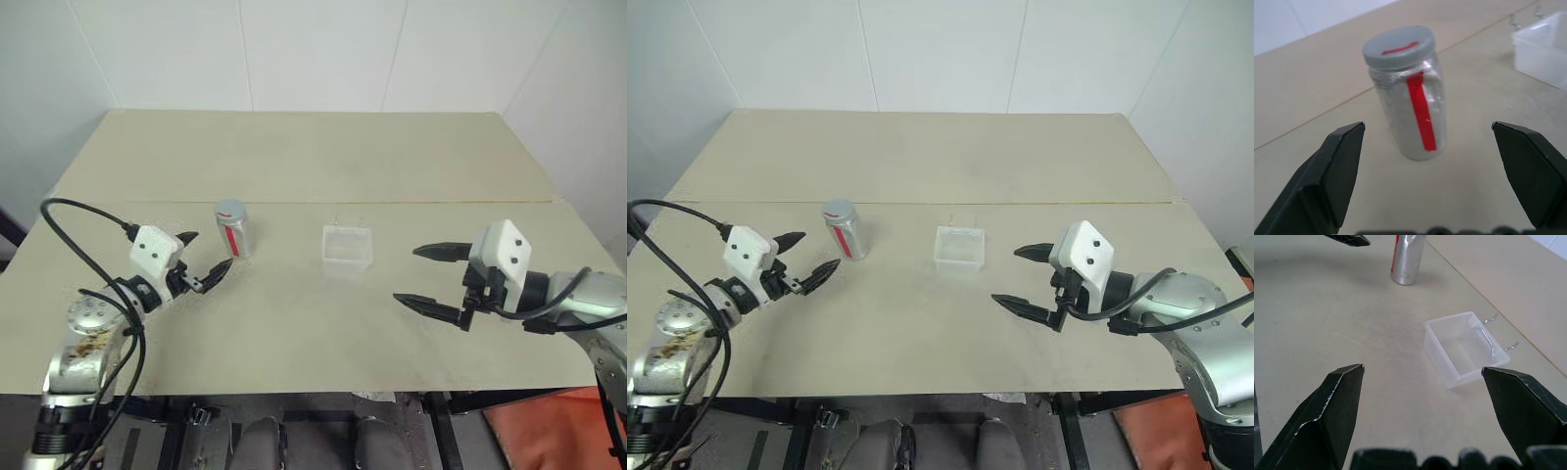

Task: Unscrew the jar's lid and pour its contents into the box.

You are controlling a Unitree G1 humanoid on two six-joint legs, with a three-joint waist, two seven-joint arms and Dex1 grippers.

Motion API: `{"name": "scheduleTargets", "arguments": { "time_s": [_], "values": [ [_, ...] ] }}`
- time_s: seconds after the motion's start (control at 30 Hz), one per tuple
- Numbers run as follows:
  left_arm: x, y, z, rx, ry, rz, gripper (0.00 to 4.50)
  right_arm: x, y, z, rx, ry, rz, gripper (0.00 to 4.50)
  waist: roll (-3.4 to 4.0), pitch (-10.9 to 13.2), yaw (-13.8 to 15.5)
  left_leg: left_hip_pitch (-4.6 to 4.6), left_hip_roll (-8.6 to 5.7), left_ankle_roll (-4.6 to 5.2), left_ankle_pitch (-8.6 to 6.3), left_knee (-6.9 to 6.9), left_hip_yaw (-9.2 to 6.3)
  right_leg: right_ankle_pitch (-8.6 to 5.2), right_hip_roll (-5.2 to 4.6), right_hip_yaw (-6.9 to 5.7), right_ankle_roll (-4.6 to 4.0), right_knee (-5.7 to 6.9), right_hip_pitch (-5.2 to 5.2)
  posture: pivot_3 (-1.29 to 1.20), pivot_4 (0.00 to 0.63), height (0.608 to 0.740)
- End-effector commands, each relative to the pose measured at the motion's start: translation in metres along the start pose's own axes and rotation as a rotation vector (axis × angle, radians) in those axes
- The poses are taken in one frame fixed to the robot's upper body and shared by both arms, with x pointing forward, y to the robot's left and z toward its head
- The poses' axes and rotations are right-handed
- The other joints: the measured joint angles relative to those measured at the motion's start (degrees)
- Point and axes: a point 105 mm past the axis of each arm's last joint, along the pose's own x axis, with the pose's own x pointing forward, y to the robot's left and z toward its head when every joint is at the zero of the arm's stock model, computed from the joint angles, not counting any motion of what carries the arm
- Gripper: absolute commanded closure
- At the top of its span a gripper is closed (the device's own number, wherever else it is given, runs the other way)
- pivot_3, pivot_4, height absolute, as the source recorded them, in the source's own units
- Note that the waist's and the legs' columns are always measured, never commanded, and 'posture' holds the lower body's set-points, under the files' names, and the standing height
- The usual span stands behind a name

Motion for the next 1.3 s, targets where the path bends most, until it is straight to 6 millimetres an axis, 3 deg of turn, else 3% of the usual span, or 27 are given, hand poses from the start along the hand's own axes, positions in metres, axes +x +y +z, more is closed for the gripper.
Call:
{"name": "scheduleTargets", "arguments": {
  "time_s": [0.03,0.23,0.47,0.9,1.3],
  "values": [
    [0.007,-0.003,0.011,0.003,-0.045,0.108,0.00,-0.001,0.002,0.015,-0.053,-0.046,0.003,0.02,0.00,0.0,0.0,0.00,0.00,0.00,0.00,0.00,0.00,0.00,-0.01,0.00,0.00,0.00,0.01,0.00,0.150,0.740],
    [0.017,-0.021,0.003,-0.066,-0.046,0.101,0.00,0.001,0.006,0.024,-0.075,-0.076,0.011,0.02,-0.01,0.0,0.0,0.00,-0.01,0.00,0.00,0.01,-0.03,0.00,-0.02,0.00,0.00,0.02,0.01,0.00,0.150,0.740],
    [0.025,-0.011,0.001,-0.095,-0.055,0.212,0.00,0.000,0.009,0.029,-0.087,-0.094,0.021,0.02,-0.02,0.0,0.1,0.00,-0.03,0.00,0.00,0.01,-0.04,0.01,-0.02,-0.01,0.01,0.00,0.03,0.00,0.150,0.740],
    [0.039,-0.016,0.000,-0.128,-0.059,0.214,0.00,-0.001,0.015,0.038,-0.097,-0.122,0.044,0.02,-0.03,0.0,0.0,0.00,-0.05,0.00,0.00,0.01,-0.05,0.01,-0.03,-0.01,0.01,0.01,0.03,0.00,0.150,0.740],
    [0.066,-0.013,-0.003,-0.146,-0.044,0.216,0.00,-0.001,0.018,0.043,-0.103,-0.131,0.061,0.02,-0.04,0.0,0.1,-0.01,-0.07,0.01,0.00,0.03,-0.06,0.01,-0.03,-0.02,0.02,0.00,0.04,0.00,0.150,0.740]
  ]
}}
